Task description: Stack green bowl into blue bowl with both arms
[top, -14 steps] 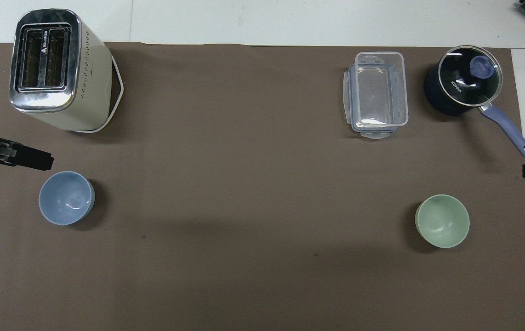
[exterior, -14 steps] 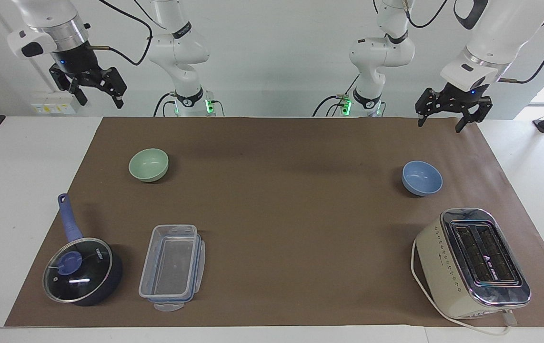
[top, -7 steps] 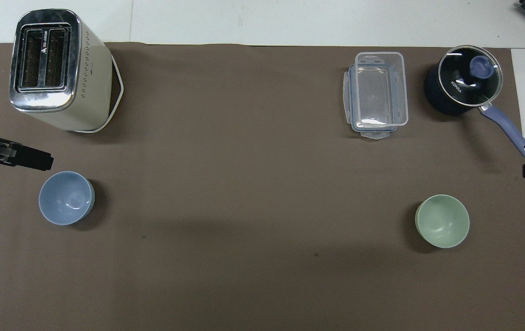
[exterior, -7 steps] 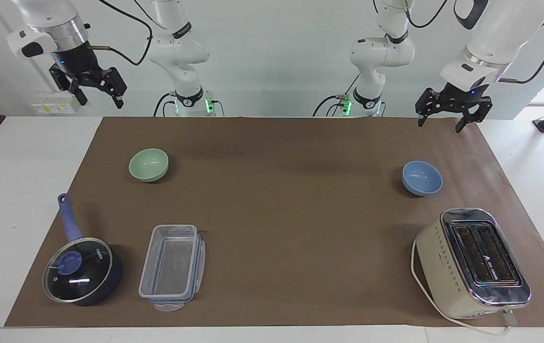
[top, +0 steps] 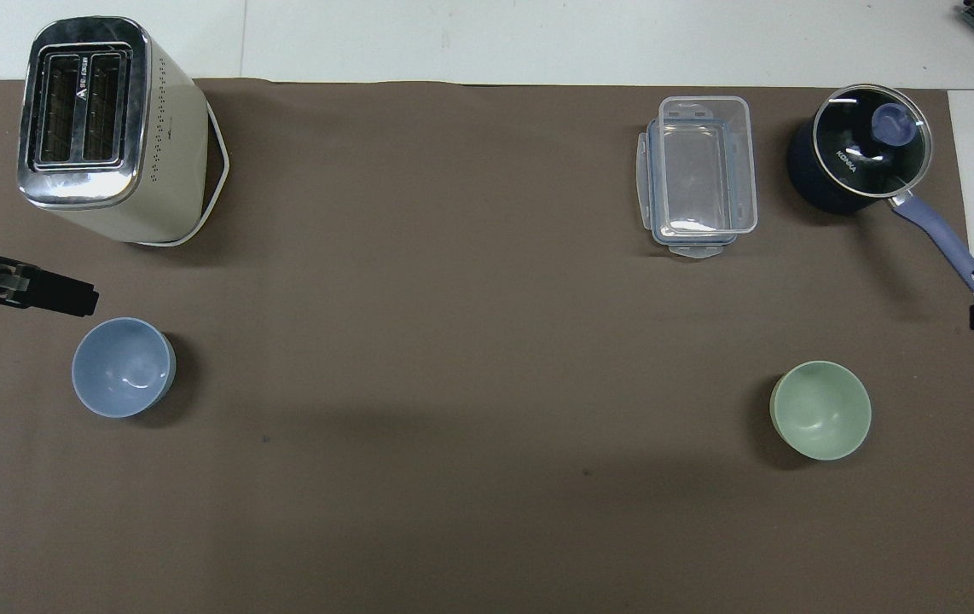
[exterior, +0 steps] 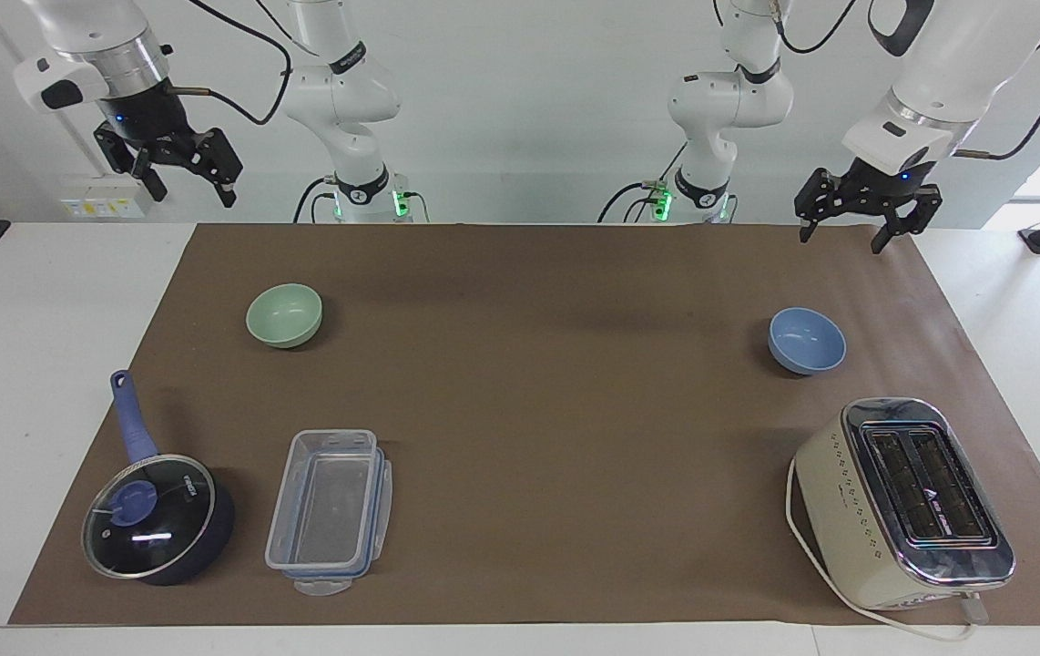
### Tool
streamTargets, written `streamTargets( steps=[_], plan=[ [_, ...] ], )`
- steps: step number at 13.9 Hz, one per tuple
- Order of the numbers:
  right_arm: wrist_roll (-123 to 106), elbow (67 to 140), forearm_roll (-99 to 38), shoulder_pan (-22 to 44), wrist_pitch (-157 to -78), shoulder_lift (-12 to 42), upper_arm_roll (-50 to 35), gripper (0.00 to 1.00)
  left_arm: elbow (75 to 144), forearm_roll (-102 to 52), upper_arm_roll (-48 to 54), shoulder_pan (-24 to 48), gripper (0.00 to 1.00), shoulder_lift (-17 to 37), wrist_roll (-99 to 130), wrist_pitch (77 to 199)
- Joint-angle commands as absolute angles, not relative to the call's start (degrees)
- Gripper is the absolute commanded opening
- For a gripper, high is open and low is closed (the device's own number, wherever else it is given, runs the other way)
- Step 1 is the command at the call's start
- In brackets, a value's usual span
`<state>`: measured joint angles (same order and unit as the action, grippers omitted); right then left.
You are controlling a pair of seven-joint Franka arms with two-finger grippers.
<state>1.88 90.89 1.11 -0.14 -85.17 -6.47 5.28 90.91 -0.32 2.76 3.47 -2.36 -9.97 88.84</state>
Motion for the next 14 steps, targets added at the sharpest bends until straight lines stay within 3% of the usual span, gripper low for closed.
streamTargets(
  steps=[1,8,14],
  plan=[
    [1.85,92.64,1.58,-0.53,-86.31,-7.82,5.01,1.0,90.62,-0.53,2.37,3.16,1.0,-2.46,-10.37,88.33],
    [1.85,92.64,1.67,-0.53,-86.31,-7.82,5.01,1.0,94.38,-2.62,2.29,-2.18,1.0,-3.16,-14.22,90.52],
    [1.76,92.64,1.58,-0.62,-86.31,-7.82,5.01,1.0,106.5,-3.42,2.2,-11.32,1.0,-3.69,-26.51,103.25]
  ],
)
